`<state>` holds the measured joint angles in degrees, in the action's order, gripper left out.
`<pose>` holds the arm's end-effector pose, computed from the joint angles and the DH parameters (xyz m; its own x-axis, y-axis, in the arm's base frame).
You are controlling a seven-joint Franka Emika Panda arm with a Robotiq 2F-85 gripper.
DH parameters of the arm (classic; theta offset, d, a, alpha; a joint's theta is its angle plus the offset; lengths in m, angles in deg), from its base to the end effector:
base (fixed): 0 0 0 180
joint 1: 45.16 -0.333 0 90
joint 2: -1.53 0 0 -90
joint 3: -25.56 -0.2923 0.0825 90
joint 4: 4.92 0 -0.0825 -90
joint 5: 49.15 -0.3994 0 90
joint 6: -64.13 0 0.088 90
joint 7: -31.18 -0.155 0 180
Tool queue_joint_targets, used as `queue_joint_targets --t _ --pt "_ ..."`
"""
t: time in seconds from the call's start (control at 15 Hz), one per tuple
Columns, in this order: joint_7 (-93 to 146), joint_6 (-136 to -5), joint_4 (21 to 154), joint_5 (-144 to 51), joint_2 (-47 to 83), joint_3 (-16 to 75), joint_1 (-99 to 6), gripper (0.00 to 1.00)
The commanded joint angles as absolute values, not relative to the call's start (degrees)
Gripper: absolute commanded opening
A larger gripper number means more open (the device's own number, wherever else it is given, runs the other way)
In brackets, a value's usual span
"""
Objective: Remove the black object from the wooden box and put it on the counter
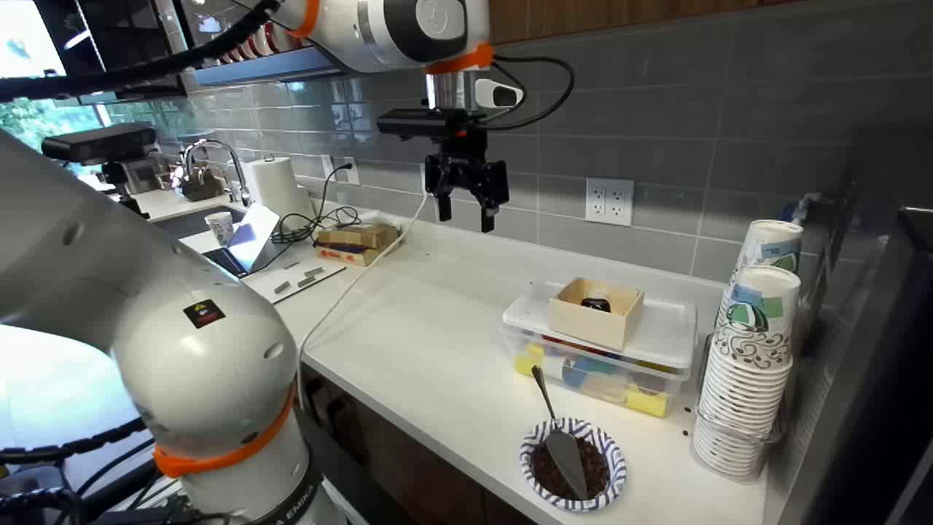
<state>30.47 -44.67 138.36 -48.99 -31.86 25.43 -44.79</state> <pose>0.3967 -0.0020 0.4075 0.9997 -0.0161 -0.0190 -0.0160 -0.9999 0.0041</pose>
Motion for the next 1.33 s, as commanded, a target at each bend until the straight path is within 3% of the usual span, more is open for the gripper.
queue_joint_targets --t 0.0,1.27 --pt "30.47 -44.54 138.25 -48.97 -31.84 25.47 -44.82 1.00" --pt "30.03 -47.81 138.39 -48.67 -28.85 25.39 -44.55 1.00"
